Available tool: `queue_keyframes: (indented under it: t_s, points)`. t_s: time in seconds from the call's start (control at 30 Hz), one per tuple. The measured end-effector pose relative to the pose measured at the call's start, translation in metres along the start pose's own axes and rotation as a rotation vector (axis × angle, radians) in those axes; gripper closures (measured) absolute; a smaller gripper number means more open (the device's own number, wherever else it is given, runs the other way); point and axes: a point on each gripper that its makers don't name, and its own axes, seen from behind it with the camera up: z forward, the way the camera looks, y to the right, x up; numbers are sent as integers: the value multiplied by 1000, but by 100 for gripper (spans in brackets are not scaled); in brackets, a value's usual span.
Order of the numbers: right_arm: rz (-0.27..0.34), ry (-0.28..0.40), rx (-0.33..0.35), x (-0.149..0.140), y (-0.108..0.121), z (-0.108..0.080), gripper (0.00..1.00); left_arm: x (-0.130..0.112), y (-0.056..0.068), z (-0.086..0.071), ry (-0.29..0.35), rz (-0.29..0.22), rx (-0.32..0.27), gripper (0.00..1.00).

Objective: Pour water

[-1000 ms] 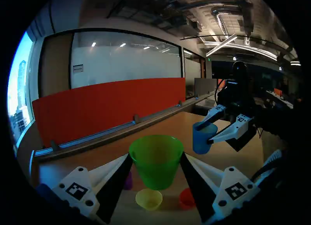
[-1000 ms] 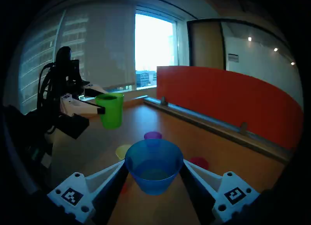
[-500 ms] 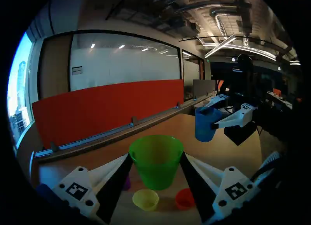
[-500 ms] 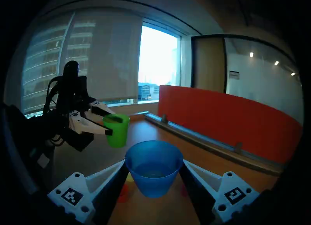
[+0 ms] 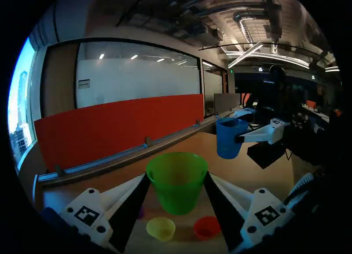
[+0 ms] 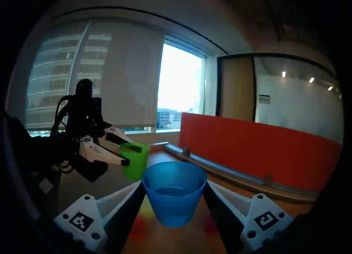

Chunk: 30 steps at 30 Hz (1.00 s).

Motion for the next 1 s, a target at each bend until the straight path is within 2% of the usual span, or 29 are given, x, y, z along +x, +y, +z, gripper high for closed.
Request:
queue_keyframes:
  t_s: [0.27, 0.57, 1.0]
  points:
    - [12, 34, 1, 11, 0, 2, 10, 6, 6, 2, 28, -9, -23, 14]
    - [37, 27, 33, 11, -4, 4, 10, 4, 9, 3, 42, -10, -41, 13]
    - [-23, 12, 47, 29, -2, 5, 10, 1, 15, 6, 56, -15, -61, 14]
